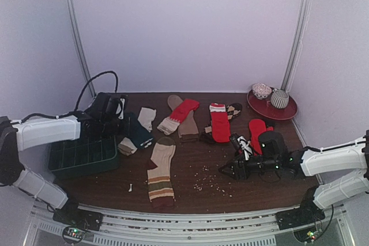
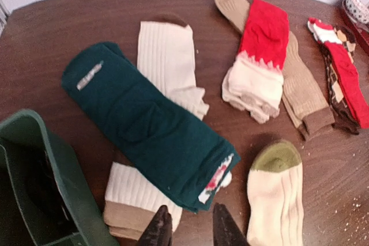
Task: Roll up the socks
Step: Roll a pair of socks at the center of the board.
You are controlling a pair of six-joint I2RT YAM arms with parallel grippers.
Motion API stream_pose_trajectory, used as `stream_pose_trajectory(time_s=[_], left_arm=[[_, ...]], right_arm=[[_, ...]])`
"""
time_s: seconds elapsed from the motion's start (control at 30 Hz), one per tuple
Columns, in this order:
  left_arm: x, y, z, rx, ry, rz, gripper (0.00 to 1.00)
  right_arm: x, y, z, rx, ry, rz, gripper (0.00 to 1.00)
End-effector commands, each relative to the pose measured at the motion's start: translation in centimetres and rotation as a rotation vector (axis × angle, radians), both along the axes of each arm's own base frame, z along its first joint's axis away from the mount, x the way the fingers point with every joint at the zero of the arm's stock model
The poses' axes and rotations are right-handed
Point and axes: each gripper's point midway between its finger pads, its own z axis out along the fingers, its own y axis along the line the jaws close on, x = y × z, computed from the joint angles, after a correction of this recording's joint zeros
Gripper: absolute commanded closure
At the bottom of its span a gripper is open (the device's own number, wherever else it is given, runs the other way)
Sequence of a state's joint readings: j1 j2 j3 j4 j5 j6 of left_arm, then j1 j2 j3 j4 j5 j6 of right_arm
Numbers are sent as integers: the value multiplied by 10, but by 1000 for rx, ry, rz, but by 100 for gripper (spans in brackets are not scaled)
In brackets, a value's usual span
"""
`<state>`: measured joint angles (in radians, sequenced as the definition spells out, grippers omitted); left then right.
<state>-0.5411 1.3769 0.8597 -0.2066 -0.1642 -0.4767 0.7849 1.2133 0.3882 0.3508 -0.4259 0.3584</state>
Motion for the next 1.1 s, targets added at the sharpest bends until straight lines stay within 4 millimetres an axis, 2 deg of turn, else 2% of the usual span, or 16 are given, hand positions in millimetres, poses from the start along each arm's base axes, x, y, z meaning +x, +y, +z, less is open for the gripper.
stream_pose_trajectory(time_s=[0.0, 0.07, 0.13, 0.3, 0.4, 0.63, 0.73, 0.83, 0.9, 1.0, 1.07], left_arm=[[-9, -16, -16, -109, -4, 26, 76], [-18, -22, -28, -105, 16, 18, 76], [-26, -18, -44, -83, 62, 50, 76], [-52, 0, -69, -37, 164, 123, 76], [-63, 22, -76, 9, 169, 202, 75], [-76, 63, -66, 101, 131, 333, 71], [-82, 73, -58, 118, 112, 354, 71], [-83, 80, -41, 114, 68, 362, 70], [-79, 76, -25, 104, 22, 323, 62], [-70, 57, -2, 57, -77, 197, 43], [-67, 45, 16, 11, -150, 125, 21]], right_arm=[[3, -10, -2, -16, 22, -62, 44], [3, -13, -2, -22, 26, -80, 44], [2, -14, -1, -14, 32, -87, 44], [1, -17, 1, 5, 41, -106, 44], [2, -17, 3, 14, 39, -112, 44], [-2, -12, 3, 29, 54, -92, 44], [-5, -9, -1, 17, 52, -71, 44], [-11, -3, 0, 22, 29, -26, 44], [-21, 6, 6, 47, -19, 41, 42], [-38, 25, 19, 73, -131, 157, 35], [-51, 39, 29, 79, -235, 251, 27]])
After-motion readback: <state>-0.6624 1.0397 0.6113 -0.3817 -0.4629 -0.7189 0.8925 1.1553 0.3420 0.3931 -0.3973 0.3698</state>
